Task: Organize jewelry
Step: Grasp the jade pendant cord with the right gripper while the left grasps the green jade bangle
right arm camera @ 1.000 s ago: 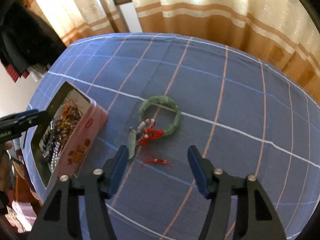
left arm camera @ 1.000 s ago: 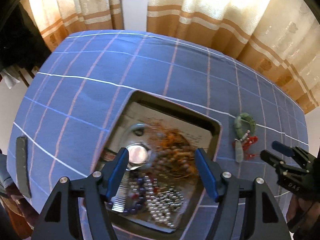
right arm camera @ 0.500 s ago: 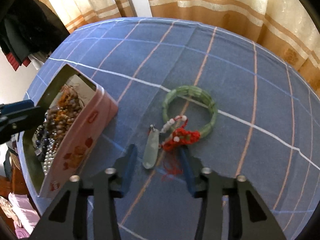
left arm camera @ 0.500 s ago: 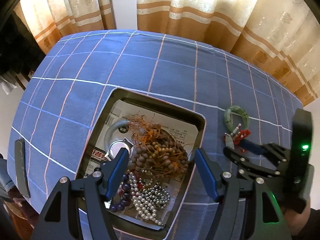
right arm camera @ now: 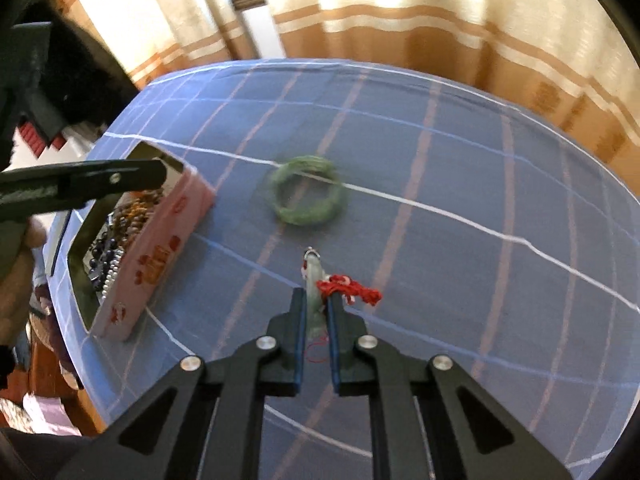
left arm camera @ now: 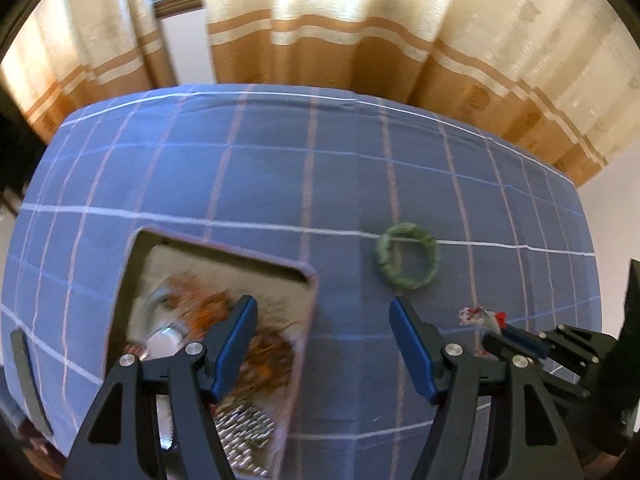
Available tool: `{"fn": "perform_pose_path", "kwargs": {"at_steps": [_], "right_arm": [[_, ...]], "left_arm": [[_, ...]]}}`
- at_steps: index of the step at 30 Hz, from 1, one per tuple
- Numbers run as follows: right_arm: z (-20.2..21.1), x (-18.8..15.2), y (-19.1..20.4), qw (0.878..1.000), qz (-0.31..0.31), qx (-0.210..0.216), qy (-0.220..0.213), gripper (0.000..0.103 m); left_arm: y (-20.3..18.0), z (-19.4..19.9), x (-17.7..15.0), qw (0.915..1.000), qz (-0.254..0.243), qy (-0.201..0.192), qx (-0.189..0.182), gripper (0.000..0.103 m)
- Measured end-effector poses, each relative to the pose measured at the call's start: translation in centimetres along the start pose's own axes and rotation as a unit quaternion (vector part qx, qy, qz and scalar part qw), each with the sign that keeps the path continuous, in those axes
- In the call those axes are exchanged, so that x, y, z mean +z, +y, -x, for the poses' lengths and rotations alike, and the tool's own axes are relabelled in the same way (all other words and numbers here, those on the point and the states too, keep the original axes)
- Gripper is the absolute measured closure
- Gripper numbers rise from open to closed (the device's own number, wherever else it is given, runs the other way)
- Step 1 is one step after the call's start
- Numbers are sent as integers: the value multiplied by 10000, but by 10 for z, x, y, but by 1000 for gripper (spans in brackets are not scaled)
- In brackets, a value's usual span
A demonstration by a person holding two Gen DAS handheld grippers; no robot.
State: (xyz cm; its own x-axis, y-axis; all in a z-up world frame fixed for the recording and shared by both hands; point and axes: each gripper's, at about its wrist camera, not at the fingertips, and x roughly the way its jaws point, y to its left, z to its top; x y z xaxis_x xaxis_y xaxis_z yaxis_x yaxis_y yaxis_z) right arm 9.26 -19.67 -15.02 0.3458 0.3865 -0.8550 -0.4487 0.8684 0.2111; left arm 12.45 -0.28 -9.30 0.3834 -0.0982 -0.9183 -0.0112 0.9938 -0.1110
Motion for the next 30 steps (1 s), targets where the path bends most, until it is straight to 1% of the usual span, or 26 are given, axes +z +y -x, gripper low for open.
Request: {"fn": "perform_pose_path", "kwargs": {"at_steps": [4,6,8,10,11,12,13,14,15,16,17,18,19,20,22,23,25,30], "right_arm": [[7,-8,-20,9995,-265,-143,-16,90],[12,-12,-25,9992,-343,-185,-43,90],[15,-14,-26,9990,-397,-203,-70,90],[19,-16,-27,9989,-408,-225,-103,90],[20,-17,-27,9988,-420,-225,-116,90],[21,-18,-28,9987,-430,-227,-133,90],[22,-18,-28,9987,-436,-224,-142,90],[23,-18,-28,9987,-440,-218,-155,90],[23,-18,-27,9987,-434,-216,-167,90],[24,-18,-27,9987,-420,-215,-179,90],[25,-18,-26,9988,-408,-212,-192,90],[25,-18,-26,9988,-401,-202,-206,90],[25,-19,-26,9988,-396,-193,-220,90],[26,-18,-25,9988,-386,-189,-238,91],[27,-18,-26,9988,-383,-180,-255,90],[27,-17,-27,9987,-391,-176,-267,90],[28,-15,-26,9987,-376,-168,-289,91],[31,-6,-20,9988,-288,-121,-378,90]], "left_arm": [[-28,-20,11,9995,-297,101,-36,35],[-40,-32,17,9989,-415,190,79,35],[-49,-45,21,9986,-432,298,116,35],[-53,-59,25,9980,-429,396,246,36],[-54,-65,25,9978,-419,444,239,40],[-56,-73,26,9974,-423,547,214,52],[-57,-80,26,9968,-429,637,221,61],[-57,-89,25,9958,-407,789,239,64],[-56,-95,24,9952,-383,863,253,75],[-57,-94,24,9958,-431,750,298,78],[-60,-95,24,9954,-502,755,316,80],[-61,-94,24,9952,-556,738,306,96],[-61,-94,24,9954,-550,756,193,98],[-61,-89,24,9960,-548,692,153,98],[-63,-78,21,9960,-668,574,154,98],[-62,-70,20,9963,-694,508,93,98],[-60,-55,16,9967,-716,371,89,98],[-37,-17,8,9987,-499,119,-41,98]]}}
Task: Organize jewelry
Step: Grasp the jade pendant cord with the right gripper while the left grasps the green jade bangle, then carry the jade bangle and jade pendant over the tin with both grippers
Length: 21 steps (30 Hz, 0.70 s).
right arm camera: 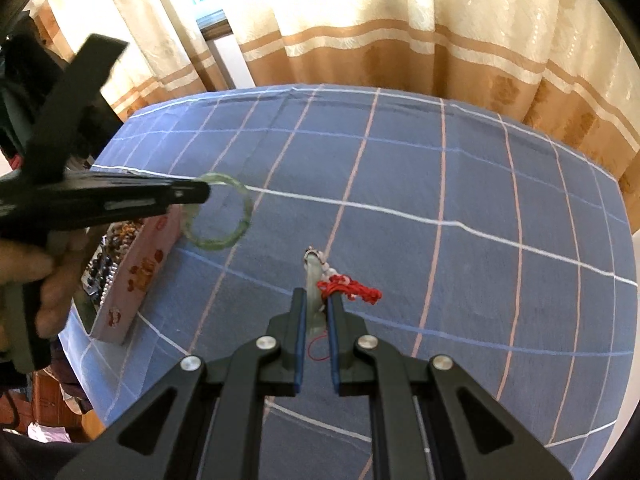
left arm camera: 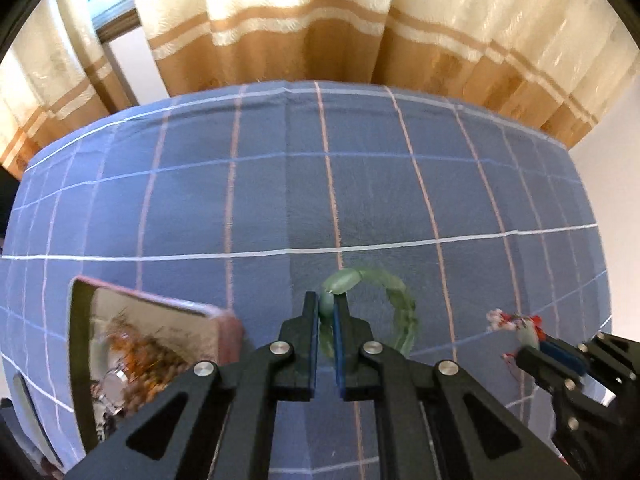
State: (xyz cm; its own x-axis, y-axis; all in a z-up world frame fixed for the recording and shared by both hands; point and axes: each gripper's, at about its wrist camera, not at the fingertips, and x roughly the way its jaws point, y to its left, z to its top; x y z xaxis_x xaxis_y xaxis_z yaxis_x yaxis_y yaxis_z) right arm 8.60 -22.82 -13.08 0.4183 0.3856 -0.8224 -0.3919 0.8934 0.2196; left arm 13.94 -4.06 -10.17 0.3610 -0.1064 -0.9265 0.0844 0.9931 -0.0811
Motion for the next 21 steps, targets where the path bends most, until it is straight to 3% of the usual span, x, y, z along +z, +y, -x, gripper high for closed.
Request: {"fn": "perform_pose_path", "kwargs": {"at_steps": [9,21], "right_arm": [[5,10,27,9995,252,159,-119,90],[8,24,81,9962,686,468,-262,90]], "left_arm": [[21,40,-15,9994,275,-210,17,98],[61,61,-42,9972,655,-315,196,98]]}}
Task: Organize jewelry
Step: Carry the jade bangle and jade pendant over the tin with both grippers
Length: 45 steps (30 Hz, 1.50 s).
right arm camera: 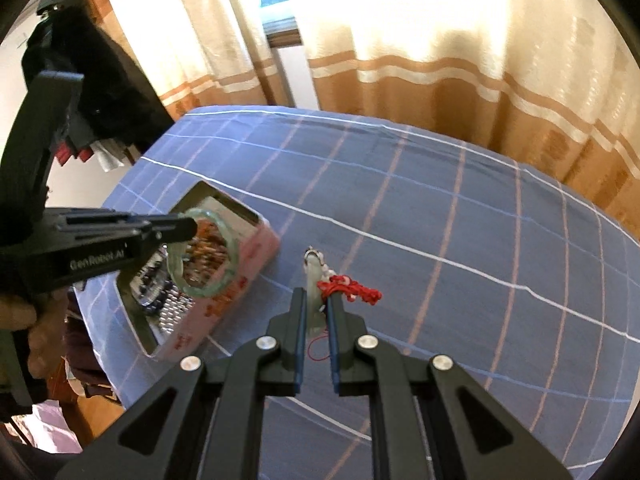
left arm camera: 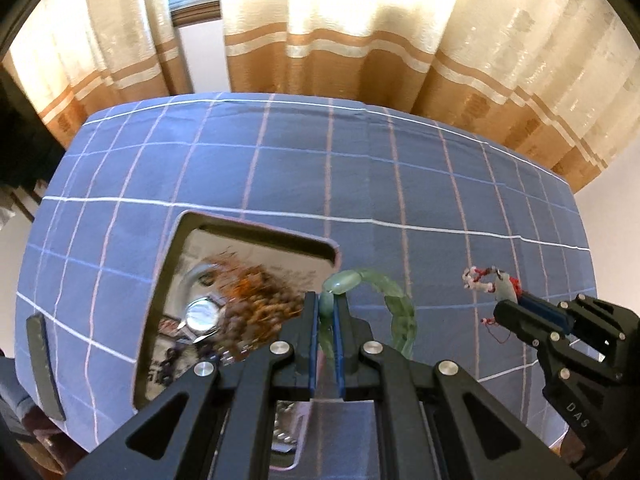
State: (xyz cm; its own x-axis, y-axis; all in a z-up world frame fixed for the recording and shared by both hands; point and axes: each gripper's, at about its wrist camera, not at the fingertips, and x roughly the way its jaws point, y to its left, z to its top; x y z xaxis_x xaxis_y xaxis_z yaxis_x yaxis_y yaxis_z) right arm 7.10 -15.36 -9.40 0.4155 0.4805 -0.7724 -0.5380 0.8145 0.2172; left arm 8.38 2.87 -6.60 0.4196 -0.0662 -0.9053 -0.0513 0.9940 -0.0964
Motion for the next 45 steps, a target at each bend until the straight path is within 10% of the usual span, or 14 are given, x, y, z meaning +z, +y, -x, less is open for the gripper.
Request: {"fn": "perform_pose_path", "kwargs": {"at_steps": [45], "right_arm": [[-76,63,125,9917,1086,656,225,90]], "left_arm": [[118,8,-26,9963,786,123,327,97]]}}
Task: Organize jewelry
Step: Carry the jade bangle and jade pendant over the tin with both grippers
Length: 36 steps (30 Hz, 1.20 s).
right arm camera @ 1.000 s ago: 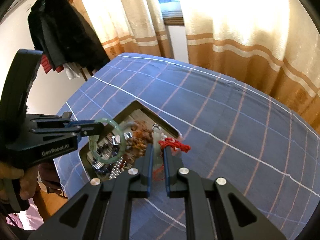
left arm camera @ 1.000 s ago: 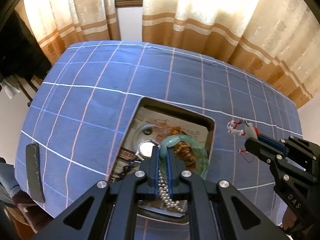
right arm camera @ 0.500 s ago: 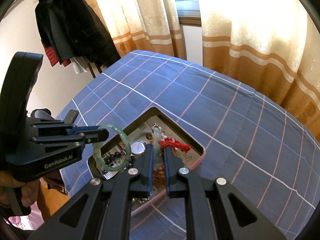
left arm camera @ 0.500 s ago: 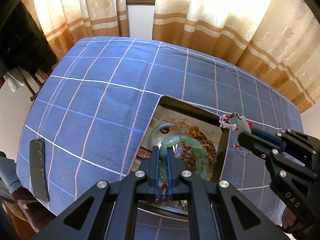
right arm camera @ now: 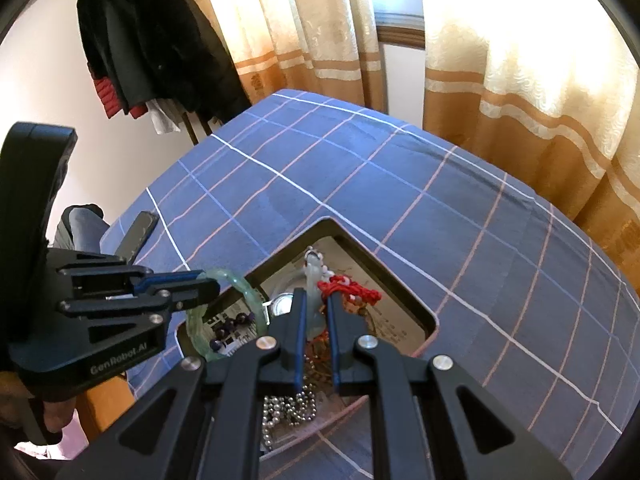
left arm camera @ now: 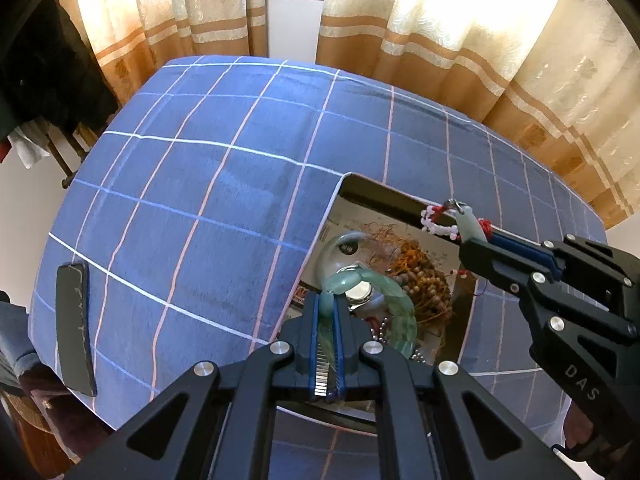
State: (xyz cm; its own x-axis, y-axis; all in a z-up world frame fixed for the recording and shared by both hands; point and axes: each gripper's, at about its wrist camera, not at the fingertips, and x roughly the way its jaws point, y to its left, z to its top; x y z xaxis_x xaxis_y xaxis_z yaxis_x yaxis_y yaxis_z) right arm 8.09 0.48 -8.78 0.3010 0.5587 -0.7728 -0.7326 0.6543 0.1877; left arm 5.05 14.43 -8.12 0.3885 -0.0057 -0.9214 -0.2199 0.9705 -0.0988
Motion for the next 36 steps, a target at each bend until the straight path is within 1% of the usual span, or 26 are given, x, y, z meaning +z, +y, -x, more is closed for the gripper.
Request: {"fn": "perform_pose_path", "kwargs": {"at_steps": [9,17,25,36], "right_arm": [[-14,5,4,9999,43,33,98,90],[-24,5,1,9998,2,-3,189,90],[-36,5,-2,9995,-26,-30,306,90],[-47,3,0,9992,23,-3,396,90]], "left_arm": [[1,-8,0,9999,-30,99,1,97],[-3,-14,0,9998,-93,178,-69,97],[-7,-27,-4,9993,-203,312,-70,97],[-2,-40,-10,9987,-214,470,-24,97]]}}
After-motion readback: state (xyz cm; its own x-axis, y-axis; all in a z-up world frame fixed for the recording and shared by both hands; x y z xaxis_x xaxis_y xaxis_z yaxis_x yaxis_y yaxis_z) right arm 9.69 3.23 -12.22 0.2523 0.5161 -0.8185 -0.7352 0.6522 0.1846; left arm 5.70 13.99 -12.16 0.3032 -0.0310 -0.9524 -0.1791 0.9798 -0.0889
